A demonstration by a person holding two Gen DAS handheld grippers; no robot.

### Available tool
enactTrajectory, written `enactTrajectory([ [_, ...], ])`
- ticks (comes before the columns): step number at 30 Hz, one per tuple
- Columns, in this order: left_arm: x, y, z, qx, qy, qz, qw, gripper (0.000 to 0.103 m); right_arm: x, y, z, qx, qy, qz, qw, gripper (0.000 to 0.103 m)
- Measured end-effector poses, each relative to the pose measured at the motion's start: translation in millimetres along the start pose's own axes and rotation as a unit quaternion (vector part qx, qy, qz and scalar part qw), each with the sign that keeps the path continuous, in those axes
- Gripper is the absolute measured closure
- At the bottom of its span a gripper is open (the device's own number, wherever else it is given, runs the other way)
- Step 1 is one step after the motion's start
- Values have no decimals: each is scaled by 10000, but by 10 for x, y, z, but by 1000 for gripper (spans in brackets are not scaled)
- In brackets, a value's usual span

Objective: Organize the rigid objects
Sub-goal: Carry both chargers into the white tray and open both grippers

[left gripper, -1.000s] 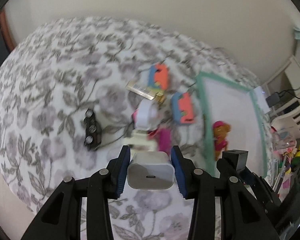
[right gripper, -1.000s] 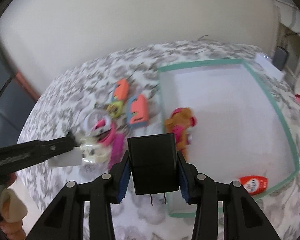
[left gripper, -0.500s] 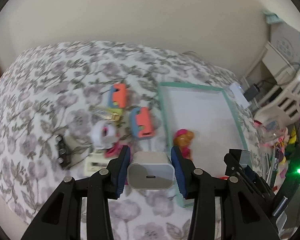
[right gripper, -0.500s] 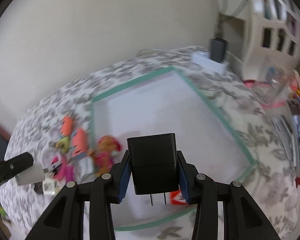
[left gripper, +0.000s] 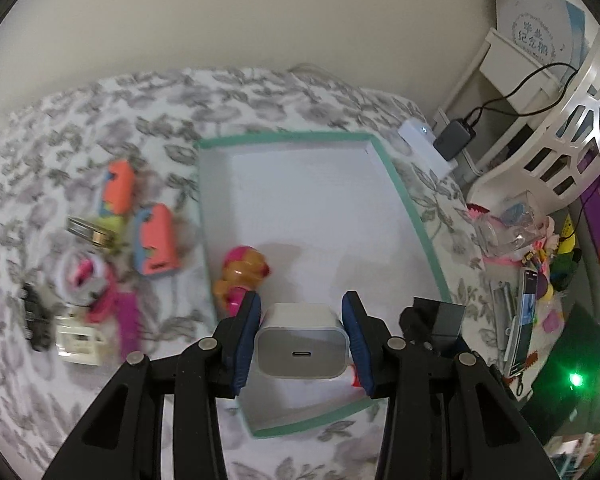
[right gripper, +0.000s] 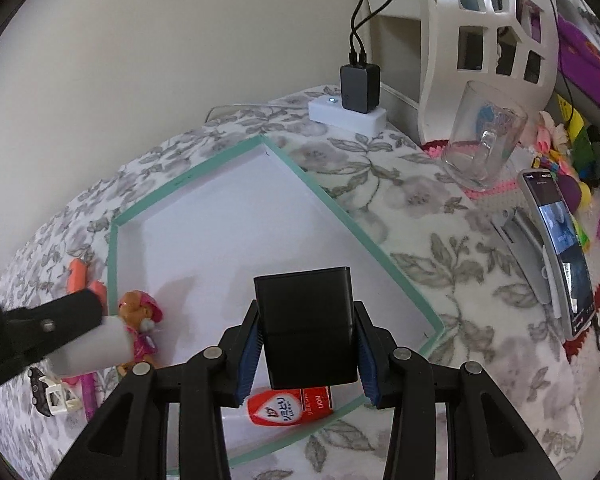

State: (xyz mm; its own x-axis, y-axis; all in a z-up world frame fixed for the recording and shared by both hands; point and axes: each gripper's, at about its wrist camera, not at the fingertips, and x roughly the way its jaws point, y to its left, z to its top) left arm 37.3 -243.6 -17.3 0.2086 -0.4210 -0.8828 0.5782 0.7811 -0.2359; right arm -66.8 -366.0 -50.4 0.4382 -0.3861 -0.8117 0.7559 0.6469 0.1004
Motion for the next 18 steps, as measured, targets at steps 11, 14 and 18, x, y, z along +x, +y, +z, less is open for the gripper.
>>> enactTrajectory([
  [11,214,47,-80,-12,219,55,9997,59,123,-43,-47,-96,202,-112,9997,59],
  [14,209,30,-85,33,199,81,9998,59,118,-36,-45,-141,169,-101,9997,59],
  [18,209,35,-86,65,191,149,9997,59,120,-2,-40,-225,168,-104,9996,59],
])
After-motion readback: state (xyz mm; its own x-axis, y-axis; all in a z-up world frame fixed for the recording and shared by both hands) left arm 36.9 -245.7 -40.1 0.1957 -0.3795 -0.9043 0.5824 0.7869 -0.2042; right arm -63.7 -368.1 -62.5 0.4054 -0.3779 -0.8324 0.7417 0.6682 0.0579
